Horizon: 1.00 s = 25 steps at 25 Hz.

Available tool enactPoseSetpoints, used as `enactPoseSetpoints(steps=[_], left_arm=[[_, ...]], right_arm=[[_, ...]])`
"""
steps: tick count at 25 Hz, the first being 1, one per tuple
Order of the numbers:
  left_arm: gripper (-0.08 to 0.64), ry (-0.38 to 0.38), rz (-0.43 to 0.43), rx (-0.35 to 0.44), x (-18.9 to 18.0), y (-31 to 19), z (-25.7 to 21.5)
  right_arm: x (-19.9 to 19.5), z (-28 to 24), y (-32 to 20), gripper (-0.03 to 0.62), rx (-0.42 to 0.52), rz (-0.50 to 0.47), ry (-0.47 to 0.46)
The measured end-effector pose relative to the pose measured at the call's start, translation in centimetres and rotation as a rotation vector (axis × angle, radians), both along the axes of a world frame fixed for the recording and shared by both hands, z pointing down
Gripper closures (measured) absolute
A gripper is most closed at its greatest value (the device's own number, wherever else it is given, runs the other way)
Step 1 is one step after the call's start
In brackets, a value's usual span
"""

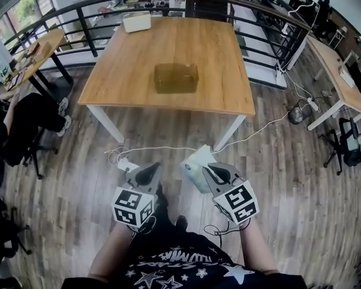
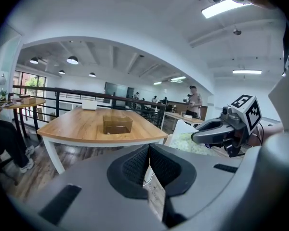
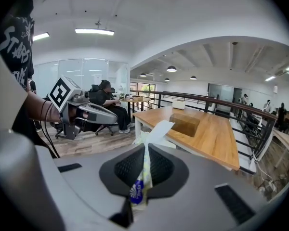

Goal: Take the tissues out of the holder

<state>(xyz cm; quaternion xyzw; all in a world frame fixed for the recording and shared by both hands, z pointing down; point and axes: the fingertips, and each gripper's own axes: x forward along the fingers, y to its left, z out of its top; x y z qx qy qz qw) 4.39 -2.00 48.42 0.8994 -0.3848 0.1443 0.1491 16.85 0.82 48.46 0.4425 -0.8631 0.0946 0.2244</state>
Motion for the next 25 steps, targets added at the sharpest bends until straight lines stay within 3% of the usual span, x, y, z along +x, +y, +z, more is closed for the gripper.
enactPoseSetpoints(steps=[10,18,25], left_arm=[[0.545,-0.026,-0.050,0.021,-2.7,4.8,-0.7],[0.545,-0.003,-0.039,0.031,-3.8,6.6,-1.0],[0.545,0.011,-0.018,0.027,-8.0,11.3,-1.4]], right_arm=[[-2.5,-0.2,3.8,0.571,0.016,-0.057,-0.019],[-3.9,-0.2,5.8,0.571,0.011,-0.040,-0.017],[-8.3,-0.7,10.3,0.571,0.012,-0.026,0.008]])
